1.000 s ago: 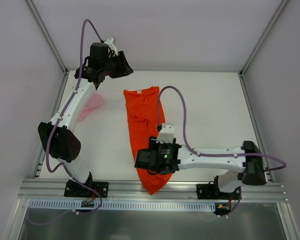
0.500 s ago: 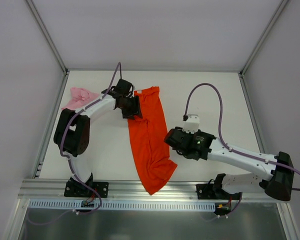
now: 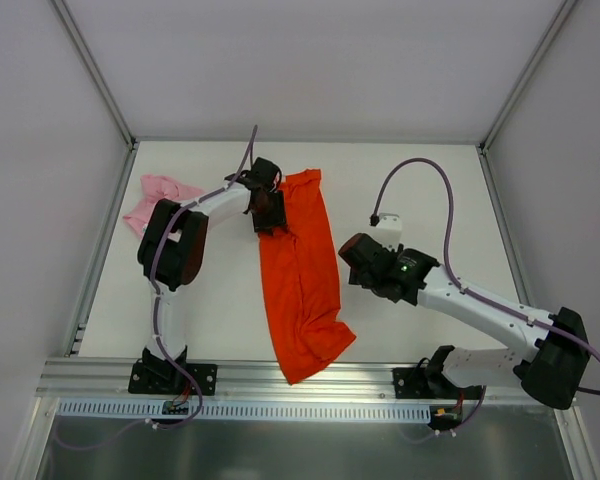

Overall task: Fold and stack the t-shirts
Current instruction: Rotate the tshirt 90 degrees, then grab the bottom of the folded rectangular tshirt with both arms

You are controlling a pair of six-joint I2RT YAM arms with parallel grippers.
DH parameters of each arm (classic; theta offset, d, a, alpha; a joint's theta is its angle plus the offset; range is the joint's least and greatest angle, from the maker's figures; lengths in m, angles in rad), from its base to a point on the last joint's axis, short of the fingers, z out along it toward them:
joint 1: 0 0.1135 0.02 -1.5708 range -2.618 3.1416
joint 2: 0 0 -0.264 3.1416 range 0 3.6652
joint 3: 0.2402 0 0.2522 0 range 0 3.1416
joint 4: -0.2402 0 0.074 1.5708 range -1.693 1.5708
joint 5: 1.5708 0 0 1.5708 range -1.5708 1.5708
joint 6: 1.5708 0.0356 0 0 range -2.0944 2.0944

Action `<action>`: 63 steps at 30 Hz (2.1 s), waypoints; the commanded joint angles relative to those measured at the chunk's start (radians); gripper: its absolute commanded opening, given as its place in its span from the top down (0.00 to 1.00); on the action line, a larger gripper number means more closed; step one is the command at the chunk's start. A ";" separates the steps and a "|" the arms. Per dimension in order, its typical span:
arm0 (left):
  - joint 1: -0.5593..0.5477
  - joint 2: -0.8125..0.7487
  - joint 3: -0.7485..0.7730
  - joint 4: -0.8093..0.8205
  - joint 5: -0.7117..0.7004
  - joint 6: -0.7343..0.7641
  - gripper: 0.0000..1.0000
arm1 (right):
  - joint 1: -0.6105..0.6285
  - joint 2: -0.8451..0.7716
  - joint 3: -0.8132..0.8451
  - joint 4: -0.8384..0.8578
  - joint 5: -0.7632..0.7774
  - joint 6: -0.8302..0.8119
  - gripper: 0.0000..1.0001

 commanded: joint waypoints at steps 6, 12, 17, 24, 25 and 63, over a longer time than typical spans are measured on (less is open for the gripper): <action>-0.011 0.234 0.279 -0.036 -0.114 0.050 0.56 | -0.064 -0.047 -0.020 0.070 -0.088 -0.097 0.42; 0.002 0.397 0.543 -0.122 -0.052 0.071 0.57 | -0.115 0.010 -0.058 0.136 -0.240 -0.166 0.42; 0.017 0.442 0.622 -0.114 -0.025 0.097 0.56 | -0.123 0.037 -0.060 0.163 -0.239 -0.197 0.42; 0.037 0.394 0.617 -0.100 -0.010 0.127 0.56 | -0.129 0.046 -0.072 0.222 -0.281 -0.237 0.43; 0.037 0.373 0.590 -0.091 -0.010 0.131 0.55 | -0.127 0.046 -0.072 0.229 -0.304 -0.249 0.43; -0.113 -0.934 -0.880 -0.067 0.085 -0.225 0.40 | -0.159 -0.104 -0.349 0.243 -0.513 0.015 0.49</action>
